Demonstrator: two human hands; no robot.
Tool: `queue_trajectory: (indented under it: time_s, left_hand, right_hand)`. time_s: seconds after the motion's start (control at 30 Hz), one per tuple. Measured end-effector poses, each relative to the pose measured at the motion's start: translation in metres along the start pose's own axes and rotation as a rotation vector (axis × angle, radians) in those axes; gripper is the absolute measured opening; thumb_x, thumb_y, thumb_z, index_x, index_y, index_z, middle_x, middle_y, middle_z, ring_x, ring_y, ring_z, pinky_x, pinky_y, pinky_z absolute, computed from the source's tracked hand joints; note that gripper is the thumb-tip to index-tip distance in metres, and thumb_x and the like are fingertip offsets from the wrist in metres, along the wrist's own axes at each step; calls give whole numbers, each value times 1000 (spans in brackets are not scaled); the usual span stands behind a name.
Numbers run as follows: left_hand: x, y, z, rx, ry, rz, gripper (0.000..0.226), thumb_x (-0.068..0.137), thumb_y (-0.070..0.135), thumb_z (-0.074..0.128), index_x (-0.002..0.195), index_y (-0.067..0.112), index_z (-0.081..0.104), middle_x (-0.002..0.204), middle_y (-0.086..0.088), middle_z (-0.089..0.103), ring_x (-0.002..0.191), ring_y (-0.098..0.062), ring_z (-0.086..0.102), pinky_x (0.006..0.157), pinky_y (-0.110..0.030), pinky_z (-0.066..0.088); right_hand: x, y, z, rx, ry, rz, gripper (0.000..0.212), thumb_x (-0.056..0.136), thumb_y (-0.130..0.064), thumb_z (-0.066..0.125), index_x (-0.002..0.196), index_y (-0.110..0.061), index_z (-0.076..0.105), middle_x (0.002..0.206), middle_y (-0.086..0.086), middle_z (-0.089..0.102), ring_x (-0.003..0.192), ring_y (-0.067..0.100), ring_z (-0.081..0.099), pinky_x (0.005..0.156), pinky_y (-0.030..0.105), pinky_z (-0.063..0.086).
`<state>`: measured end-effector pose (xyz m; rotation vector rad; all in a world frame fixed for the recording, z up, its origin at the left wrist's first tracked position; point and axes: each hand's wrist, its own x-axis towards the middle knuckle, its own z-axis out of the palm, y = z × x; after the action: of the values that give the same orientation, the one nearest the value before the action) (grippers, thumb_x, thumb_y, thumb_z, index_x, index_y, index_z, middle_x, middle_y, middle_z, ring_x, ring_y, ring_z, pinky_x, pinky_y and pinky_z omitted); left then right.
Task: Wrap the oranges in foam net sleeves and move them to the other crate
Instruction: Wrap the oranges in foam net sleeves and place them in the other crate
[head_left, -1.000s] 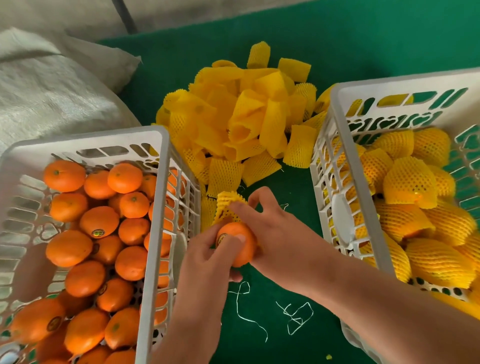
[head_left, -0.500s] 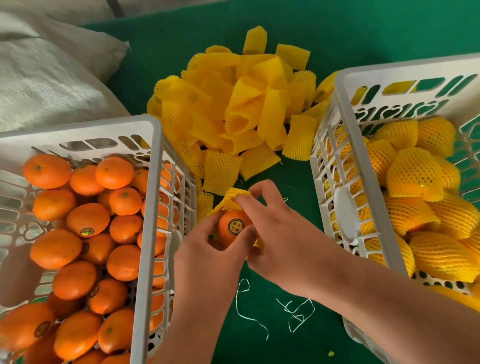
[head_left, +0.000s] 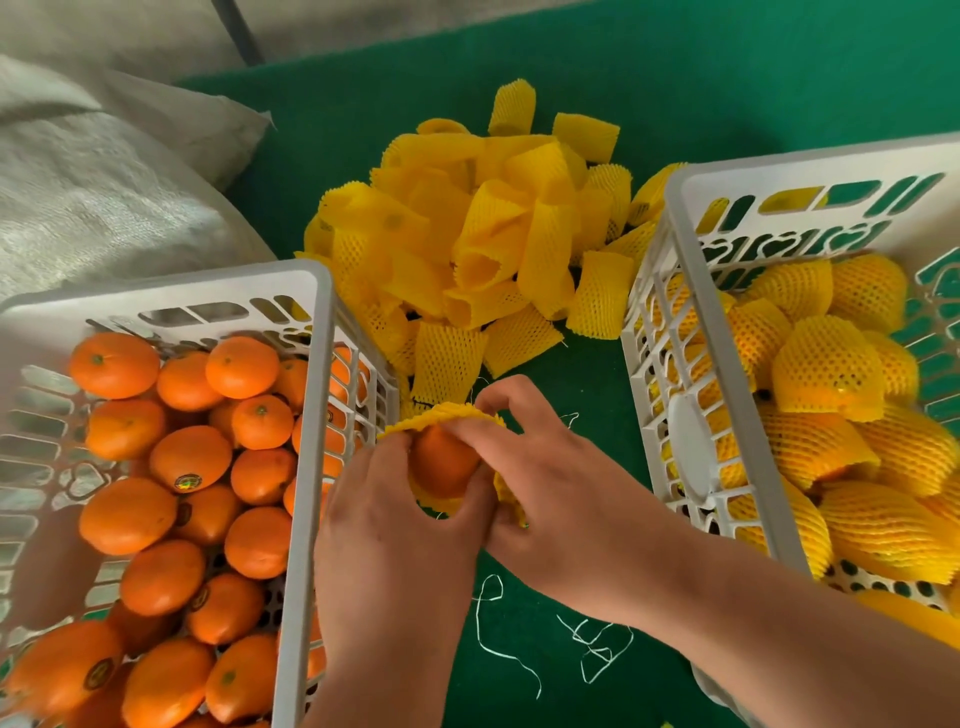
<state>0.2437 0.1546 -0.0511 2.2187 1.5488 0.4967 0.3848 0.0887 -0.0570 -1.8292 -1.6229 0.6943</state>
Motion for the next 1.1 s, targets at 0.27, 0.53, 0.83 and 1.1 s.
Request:
queue_trajectory:
  time_s: [0.27,0.53,0.83,1.1]
  left_hand:
    - [-5,4,-7,-285,116,-84,44,72,40,80,99,60,52,95,26,55,93,8,56,64,-16,39]
    - [-20,11,-28,-188,166,134,44,73,38,82,106,24,58,106,5,53,92,9,53,66,1,43]
    - [-30,33,-19,-65,190,190,44,69,21,81,103,15,53,111,-7,52,86,-14,43,60,-11,31]
    - [-57,36,-15,-301,201,242,40,81,12,68,118,28,69,140,5,57,126,-5,56,77,-7,55]
  right_hand:
    - [-5,-5,-17,245,85,-101,63,88,-25,63,145,-46,47,136,-21,41,85,14,66,59,13,43]
    - [3,-6,-15,455,64,123,116,66,-87,72,157,-58,7,144,-28,42,135,-3,44,99,29,48]
    - [0,-6,-17,582,137,197,95,72,-58,82,148,-56,26,124,-20,52,107,5,61,81,28,62]
    - [-1,1,-25,485,205,199,101,75,-56,79,156,-48,19,143,-19,40,127,6,46,101,36,51]
